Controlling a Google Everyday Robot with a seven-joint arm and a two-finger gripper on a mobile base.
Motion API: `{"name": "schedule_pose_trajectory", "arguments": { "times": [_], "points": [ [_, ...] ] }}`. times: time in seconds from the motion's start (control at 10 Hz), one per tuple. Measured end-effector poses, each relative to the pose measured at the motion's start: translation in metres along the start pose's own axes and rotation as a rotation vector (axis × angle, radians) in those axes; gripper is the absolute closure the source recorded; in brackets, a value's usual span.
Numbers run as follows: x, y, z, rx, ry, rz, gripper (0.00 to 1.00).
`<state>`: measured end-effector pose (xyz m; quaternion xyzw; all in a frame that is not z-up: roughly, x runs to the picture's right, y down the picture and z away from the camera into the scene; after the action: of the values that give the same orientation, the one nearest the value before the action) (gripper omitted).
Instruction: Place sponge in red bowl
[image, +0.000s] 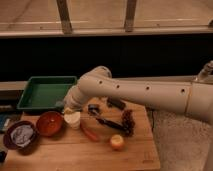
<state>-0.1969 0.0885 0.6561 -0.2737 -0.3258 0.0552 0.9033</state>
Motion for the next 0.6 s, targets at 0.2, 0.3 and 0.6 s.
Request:
{"name": "schedule_pose_trajectory", "arguments": {
  "times": [0.2,0.3,0.6],
  "points": [
    [-0.005,-0.006,0.011,-0.029,-0.018,-0.024,1.00],
    [-0.011,-0.008,0.020,-0.052,-0.018,-0.045,1.00],
    [-0.013,-0.015,0.042,-0.106,-0.009,-0.064,1.00]
  ]
}}
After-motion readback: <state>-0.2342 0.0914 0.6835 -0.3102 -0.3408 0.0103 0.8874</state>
